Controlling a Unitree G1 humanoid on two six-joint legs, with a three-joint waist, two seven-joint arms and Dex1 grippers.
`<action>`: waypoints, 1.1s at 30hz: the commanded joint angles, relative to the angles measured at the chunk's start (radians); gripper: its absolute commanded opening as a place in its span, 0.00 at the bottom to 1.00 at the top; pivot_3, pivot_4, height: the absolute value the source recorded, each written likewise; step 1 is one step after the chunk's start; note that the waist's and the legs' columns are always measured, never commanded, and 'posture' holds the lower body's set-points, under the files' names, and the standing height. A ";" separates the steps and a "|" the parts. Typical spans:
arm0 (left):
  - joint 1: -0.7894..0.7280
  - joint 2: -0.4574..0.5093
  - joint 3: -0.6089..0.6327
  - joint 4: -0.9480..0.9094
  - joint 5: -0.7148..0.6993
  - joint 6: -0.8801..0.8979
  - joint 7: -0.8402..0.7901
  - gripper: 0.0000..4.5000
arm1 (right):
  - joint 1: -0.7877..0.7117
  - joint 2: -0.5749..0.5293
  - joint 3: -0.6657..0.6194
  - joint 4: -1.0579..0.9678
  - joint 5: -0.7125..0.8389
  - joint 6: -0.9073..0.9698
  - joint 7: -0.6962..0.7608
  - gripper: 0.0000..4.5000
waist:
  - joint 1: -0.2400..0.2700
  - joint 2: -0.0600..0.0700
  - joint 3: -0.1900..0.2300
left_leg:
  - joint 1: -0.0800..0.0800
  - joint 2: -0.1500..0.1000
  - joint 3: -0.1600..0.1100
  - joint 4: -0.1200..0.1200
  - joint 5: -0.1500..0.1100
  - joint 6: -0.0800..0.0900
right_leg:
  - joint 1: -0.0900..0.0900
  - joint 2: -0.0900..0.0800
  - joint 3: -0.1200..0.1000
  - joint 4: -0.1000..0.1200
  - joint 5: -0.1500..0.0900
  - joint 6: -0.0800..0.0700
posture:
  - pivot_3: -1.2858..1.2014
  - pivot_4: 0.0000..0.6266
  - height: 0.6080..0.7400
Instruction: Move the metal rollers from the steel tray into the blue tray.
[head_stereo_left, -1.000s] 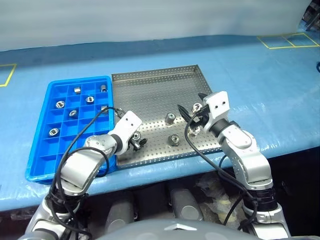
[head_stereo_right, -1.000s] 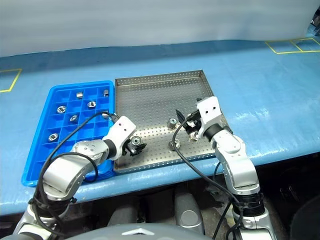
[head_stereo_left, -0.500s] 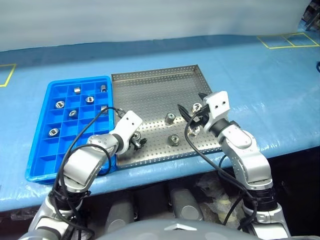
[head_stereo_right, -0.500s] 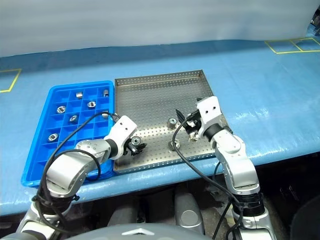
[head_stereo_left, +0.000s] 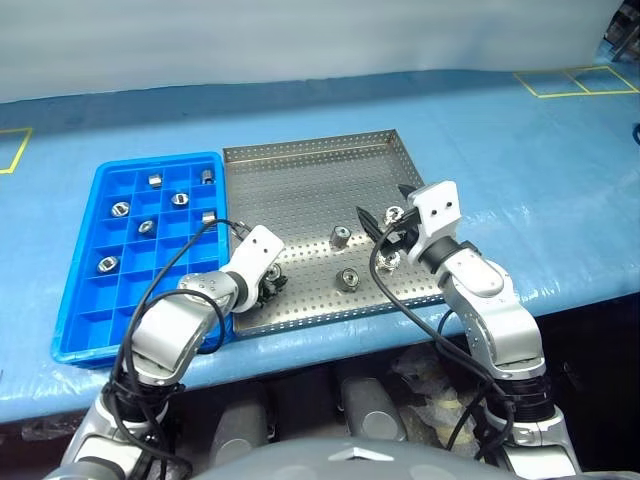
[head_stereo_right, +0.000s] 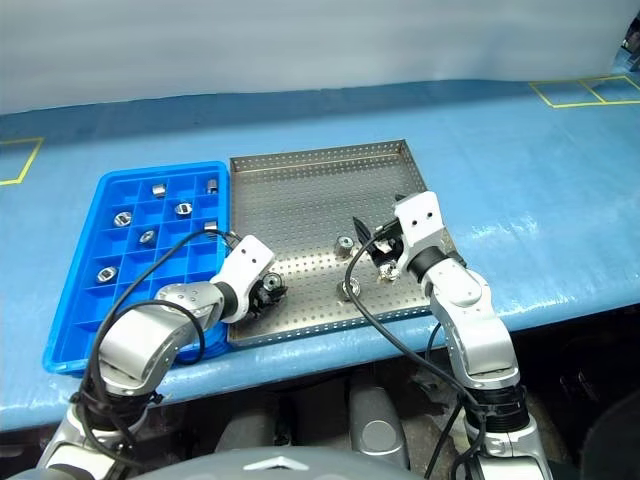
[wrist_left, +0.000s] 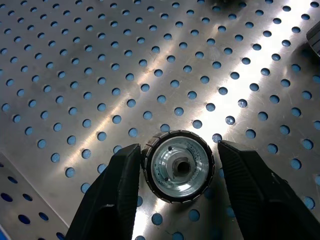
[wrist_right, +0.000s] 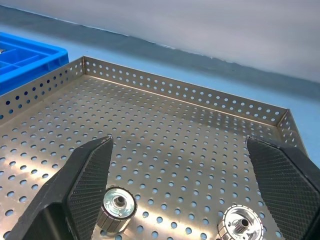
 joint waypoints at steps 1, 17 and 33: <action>-0.001 -0.009 0.006 -0.007 -0.006 -0.010 0.006 0.56 | -0.015 0.000 -0.022 -0.020 -0.001 -0.025 -0.007 1.00 | 0.000 0.000 0.000 | 0.000 0.000 0.000 0.000 0.000 0.000 | 0.000 0.000 0.000 0.000 0.000 0.000 | 0.41 0.24 1.00; 0.010 -0.113 0.134 -0.077 -0.085 -0.221 -0.007 0.39 | -0.028 0.006 -0.009 -0.008 -0.002 -0.025 -0.002 1.00 | 0.007 0.000 0.000 | 0.000 0.000 0.000 0.000 0.000 0.000 | 0.000 -0.001 0.000 0.000 0.000 0.000 | 0.42 0.24 1.00; 0.160 0.020 0.481 -0.377 -0.214 -0.010 0.014 0.39 | -0.063 0.012 0.026 0.031 0.003 -0.029 0.029 1.00 | 0.024 0.000 0.000 | 0.000 0.000 0.000 0.000 0.000 0.000 | 0.000 0.001 0.001 0.000 0.000 0.000 | 0.46 0.24 1.00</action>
